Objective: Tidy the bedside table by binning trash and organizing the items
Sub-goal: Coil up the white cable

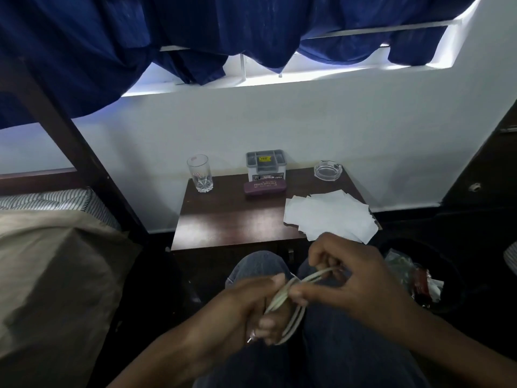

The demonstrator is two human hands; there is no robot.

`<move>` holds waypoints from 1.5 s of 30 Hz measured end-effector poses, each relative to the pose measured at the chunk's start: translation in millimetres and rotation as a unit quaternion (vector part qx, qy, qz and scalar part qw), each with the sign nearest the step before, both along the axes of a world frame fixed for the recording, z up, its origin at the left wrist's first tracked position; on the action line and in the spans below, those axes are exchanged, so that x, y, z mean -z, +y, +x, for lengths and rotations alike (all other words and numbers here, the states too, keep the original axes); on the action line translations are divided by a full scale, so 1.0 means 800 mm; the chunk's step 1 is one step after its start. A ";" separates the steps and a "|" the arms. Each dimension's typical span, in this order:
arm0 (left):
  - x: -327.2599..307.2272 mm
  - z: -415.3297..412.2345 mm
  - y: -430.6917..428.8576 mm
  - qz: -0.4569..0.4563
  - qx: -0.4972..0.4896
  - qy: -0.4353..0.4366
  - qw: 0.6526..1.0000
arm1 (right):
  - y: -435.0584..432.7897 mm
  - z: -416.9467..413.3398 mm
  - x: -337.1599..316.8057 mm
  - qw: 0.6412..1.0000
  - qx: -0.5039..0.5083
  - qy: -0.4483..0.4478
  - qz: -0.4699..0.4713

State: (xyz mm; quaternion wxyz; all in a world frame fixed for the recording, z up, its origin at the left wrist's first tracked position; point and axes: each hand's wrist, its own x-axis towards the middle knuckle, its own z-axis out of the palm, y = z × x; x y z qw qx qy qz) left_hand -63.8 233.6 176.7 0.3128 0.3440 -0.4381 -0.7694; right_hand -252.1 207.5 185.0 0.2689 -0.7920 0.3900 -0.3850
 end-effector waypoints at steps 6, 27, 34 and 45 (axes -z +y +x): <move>-0.007 0.015 -0.006 0.123 0.037 0.200 0.972 | -0.010 -0.006 0.003 0.980 -0.014 -0.144 0.135; -0.023 0.051 -0.018 0.077 -0.056 0.380 0.920 | -0.001 -0.003 0.015 0.985 0.084 0.034 -0.149; -0.003 0.066 -0.032 0.095 -0.087 0.403 0.906 | -0.005 -0.003 0.037 0.978 0.008 0.154 -0.140; 0.012 -0.005 -0.004 -0.125 -0.252 -0.033 0.959 | 0.044 0.028 0.003 0.955 -0.086 0.263 -0.110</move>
